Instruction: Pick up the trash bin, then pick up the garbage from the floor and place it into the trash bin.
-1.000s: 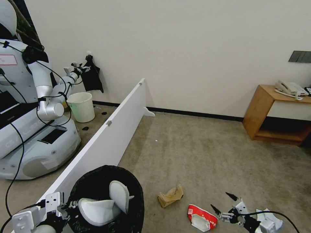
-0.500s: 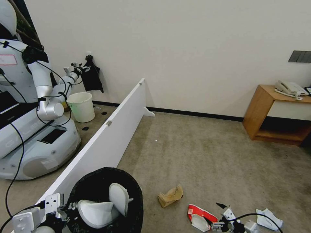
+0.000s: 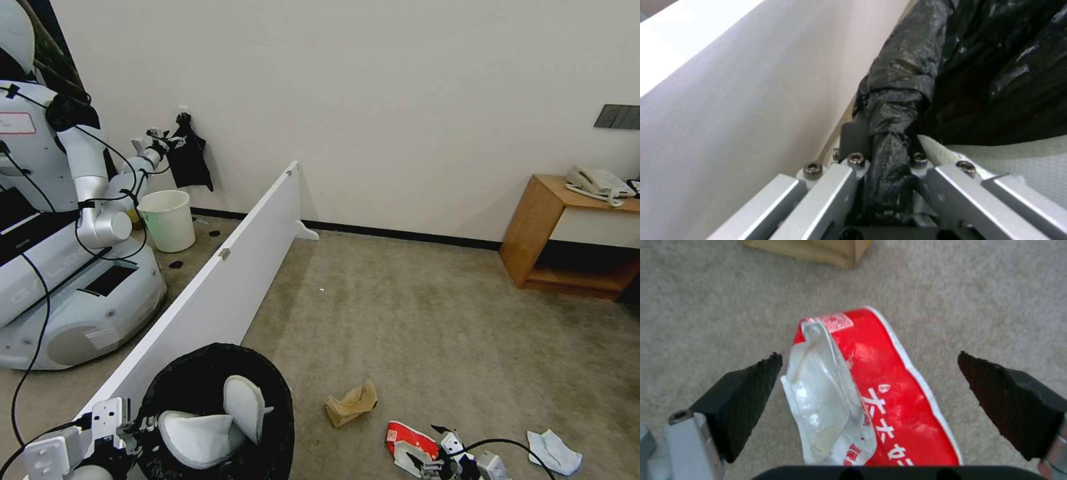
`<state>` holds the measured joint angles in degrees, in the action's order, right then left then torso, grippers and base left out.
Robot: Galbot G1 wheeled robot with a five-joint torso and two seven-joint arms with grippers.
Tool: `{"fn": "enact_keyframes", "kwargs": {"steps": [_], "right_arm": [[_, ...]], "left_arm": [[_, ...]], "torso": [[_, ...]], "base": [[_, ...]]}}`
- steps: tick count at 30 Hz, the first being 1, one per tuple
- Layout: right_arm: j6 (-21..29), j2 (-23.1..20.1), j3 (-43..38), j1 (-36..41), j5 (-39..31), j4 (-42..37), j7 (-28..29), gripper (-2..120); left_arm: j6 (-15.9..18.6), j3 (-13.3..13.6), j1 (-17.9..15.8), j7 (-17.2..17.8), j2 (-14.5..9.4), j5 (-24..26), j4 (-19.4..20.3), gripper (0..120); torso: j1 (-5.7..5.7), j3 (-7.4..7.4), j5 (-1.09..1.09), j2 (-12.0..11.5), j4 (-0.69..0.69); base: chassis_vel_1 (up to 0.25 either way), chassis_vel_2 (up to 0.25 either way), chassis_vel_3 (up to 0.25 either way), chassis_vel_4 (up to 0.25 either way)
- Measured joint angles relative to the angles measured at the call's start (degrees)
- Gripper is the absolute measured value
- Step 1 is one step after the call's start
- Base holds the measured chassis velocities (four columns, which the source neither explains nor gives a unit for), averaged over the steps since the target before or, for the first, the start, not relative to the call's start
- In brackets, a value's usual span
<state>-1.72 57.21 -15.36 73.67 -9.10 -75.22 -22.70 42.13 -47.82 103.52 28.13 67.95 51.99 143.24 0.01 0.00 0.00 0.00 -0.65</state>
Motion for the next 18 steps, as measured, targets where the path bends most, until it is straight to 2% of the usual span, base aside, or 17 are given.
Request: {"fn": "enact_keyframes", "kwargs": {"steps": [15, 17, 18], "right_arm": [[-0.24, 2.07, 2.22, -4.23, 1.09, 6.74, -1.08, 100], [-0.27, 2.25, 2.27, -4.59, 1.29, 7.38, -1.50, 99], [-0.28, 2.42, 2.42, -4.97, 1.41, 8.09, -2.03, 93]], "left_arm": [[0.00, -0.06, 0.14, -0.04, 0.01, 0.03, 0.00, 1], [0.00, -0.07, 0.18, -0.04, 0.01, 0.03, 0.01, 1], [0.00, -0.10, 0.20, -0.05, 0.01, 0.05, 0.00, 1]], "torso": [[0.00, 0.00, 0.00, 0.00, 0.00], [0.00, 0.00, 0.00, 0.00, 0.00], [0.00, 0.00, 0.00, 0.00, 0.00]], "base": [[0.000, 0.000, 0.000, 0.000], [0.000, 0.000, 0.000, 0.000], [0.000, 0.000, 0.000, 0.000]]}}
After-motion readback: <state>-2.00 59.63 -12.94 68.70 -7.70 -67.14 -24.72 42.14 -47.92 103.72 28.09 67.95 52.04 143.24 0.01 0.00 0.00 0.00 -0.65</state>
